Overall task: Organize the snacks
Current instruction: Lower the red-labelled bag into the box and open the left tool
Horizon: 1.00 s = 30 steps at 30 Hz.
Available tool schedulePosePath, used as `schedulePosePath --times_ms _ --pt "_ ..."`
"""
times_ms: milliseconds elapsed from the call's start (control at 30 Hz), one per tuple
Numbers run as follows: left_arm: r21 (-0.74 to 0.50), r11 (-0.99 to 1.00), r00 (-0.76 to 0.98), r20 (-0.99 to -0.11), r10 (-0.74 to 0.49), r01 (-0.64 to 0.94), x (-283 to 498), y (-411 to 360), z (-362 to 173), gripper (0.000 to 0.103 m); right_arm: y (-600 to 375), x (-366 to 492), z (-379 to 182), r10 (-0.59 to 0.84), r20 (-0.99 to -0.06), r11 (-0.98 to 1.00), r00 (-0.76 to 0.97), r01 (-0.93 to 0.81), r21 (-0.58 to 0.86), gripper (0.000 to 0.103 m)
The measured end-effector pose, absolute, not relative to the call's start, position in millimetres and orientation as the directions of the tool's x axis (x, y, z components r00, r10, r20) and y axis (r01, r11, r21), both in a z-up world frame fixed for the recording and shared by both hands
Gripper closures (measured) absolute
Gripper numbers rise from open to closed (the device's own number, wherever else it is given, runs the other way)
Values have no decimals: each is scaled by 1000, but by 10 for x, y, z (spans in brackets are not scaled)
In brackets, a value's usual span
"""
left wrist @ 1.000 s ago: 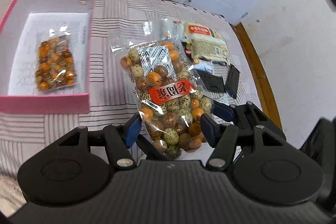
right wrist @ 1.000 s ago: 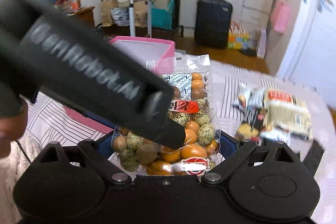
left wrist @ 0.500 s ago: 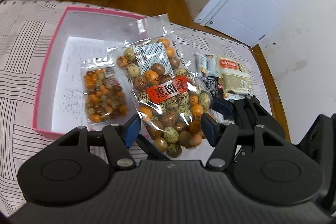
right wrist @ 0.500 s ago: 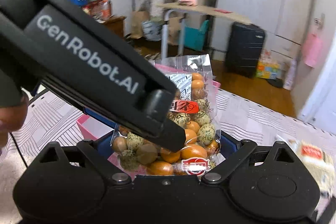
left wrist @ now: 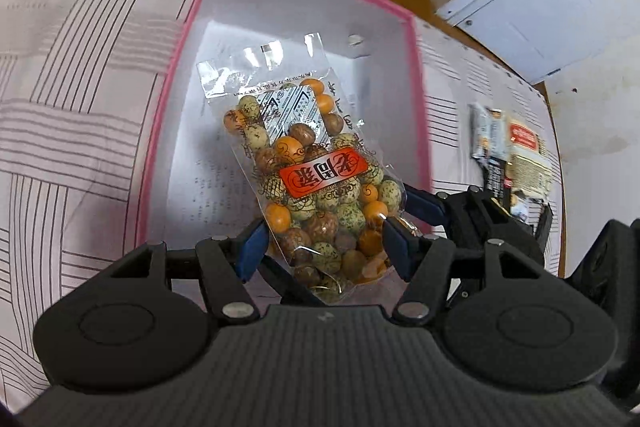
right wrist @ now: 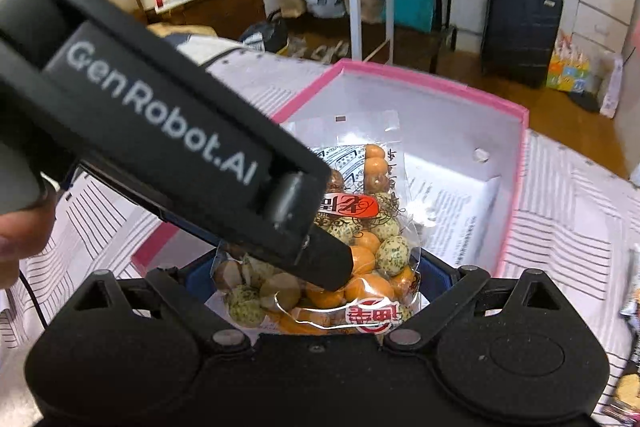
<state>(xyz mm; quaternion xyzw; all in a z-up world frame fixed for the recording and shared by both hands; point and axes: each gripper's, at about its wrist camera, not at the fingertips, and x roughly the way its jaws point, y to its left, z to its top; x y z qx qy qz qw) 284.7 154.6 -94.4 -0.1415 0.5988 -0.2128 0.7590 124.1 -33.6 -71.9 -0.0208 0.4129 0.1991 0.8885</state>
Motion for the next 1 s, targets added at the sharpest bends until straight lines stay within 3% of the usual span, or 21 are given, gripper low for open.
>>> schedulePosePath --times_ms 467,667,867,1000 --pt "-392 913 146 -903 -405 109 2975 1464 -1220 42 -287 1707 -907 364 -805 912 469 -356 204 4" --pt "-264 955 292 -910 -294 138 2857 1474 -1044 42 -237 1612 -939 390 -784 895 482 -400 200 4" --pt "-280 951 311 -899 -307 129 2803 1521 -911 42 -222 1669 -986 424 -766 897 484 -343 280 3" --pt "-262 958 322 -903 -285 116 2734 1568 -880 43 -116 1690 -906 346 -778 927 524 -320 196 4"
